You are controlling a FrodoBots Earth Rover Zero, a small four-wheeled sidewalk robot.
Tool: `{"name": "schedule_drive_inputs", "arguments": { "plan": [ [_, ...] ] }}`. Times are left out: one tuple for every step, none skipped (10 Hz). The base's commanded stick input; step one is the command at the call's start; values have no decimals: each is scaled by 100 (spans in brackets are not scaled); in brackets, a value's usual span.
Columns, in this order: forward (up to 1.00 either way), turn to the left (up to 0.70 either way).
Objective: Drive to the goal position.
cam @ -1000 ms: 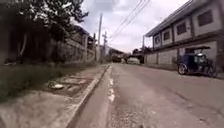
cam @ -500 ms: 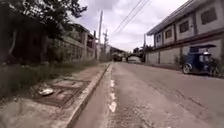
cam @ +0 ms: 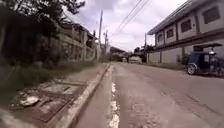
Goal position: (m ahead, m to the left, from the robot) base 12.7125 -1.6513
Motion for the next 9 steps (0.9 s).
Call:
{"name": "schedule_drive_inputs", "arguments": {
  "plan": [
    [70, -12],
    [70, -2],
    [70, 0],
    [70, 0],
    [70, 0],
    [70, 0],
    [70, 0],
    [70, 0],
    [70, 0]
  ]
}}
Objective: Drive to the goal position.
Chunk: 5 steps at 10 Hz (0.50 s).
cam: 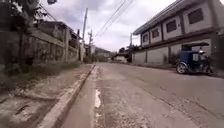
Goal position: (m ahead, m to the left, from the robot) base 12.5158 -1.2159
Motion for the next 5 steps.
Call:
{"name": "schedule_drive_inputs", "arguments": {
  "plan": [
    [70, 0],
    [70, 0],
    [70, 0],
    [70, 0],
    [70, 0]
  ]
}}
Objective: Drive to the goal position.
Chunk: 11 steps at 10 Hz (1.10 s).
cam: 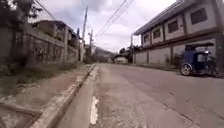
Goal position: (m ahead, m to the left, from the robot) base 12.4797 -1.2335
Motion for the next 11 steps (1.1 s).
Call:
{"name": "schedule_drive_inputs", "arguments": {
  "plan": [
    [70, 0],
    [70, 0],
    [70, 0],
    [70, 0],
    [70, 0],
    [70, 0],
    [70, 2],
    [70, 8],
    [70, 9],
    [70, 5],
    [70, 3]
  ]
}}
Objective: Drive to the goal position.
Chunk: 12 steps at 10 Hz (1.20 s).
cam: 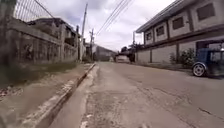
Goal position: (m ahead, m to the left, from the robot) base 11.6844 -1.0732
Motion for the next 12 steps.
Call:
{"name": "schedule_drive_inputs", "arguments": {
  "plan": [
    [70, 0],
    [70, 0],
    [70, 0],
    [70, 0],
    [70, 0],
    [70, 0],
    [70, 0],
    [70, 0],
    [70, 0],
    [70, 0],
    [70, 0],
    [70, 0]
  ]
}}
